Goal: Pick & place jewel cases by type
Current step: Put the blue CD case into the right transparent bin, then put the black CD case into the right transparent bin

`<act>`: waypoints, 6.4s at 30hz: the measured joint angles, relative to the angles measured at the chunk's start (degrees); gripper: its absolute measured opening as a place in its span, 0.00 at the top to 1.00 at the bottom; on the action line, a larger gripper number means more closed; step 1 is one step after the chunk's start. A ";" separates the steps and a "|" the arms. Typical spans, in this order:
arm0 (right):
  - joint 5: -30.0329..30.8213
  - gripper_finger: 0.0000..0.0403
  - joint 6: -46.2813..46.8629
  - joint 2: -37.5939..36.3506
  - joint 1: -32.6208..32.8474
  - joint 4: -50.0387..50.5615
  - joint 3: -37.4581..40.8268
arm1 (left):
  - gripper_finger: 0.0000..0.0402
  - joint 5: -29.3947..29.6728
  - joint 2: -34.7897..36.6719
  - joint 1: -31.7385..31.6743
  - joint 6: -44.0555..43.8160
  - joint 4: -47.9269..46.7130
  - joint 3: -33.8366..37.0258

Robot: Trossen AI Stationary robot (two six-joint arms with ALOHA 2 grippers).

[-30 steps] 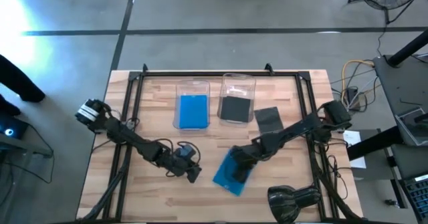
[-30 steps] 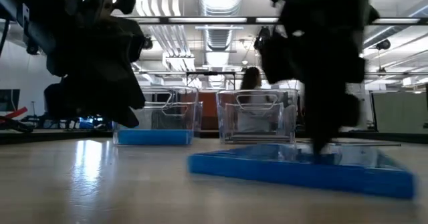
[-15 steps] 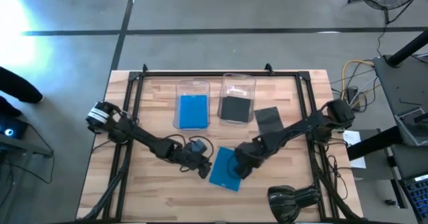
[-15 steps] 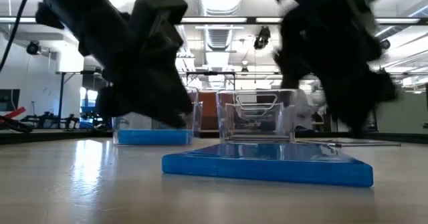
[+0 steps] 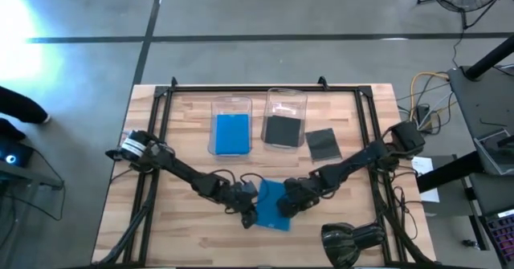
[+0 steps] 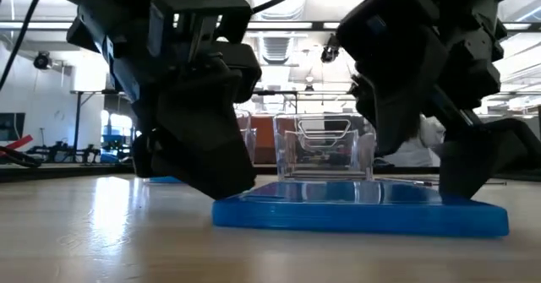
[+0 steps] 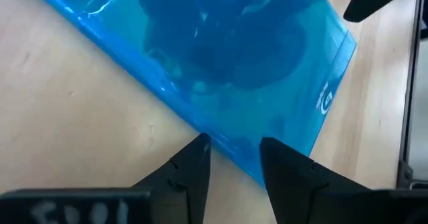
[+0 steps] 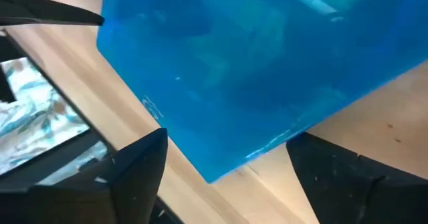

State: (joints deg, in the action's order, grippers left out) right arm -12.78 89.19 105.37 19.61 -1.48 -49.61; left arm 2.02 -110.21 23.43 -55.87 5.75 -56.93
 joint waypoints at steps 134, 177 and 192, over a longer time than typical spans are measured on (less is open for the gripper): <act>36.70 0.45 6.46 -4.85 3.09 46.95 -1.68 | 0.72 43.73 39.66 11.16 -25.23 -26.39 13.14; 34.38 0.56 8.71 -15.03 -10.06 39.64 10.17 | 0.72 44.09 39.28 11.33 -25.43 -24.15 13.14; 9.36 0.56 -2.37 -0.64 -6.31 -12.12 2.90 | 0.72 44.25 38.22 11.31 -27.67 -23.69 13.14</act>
State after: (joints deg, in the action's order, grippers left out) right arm -3.42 86.82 104.72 13.30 -13.61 -46.71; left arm 46.27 -71.99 34.74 -83.54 -17.94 -43.79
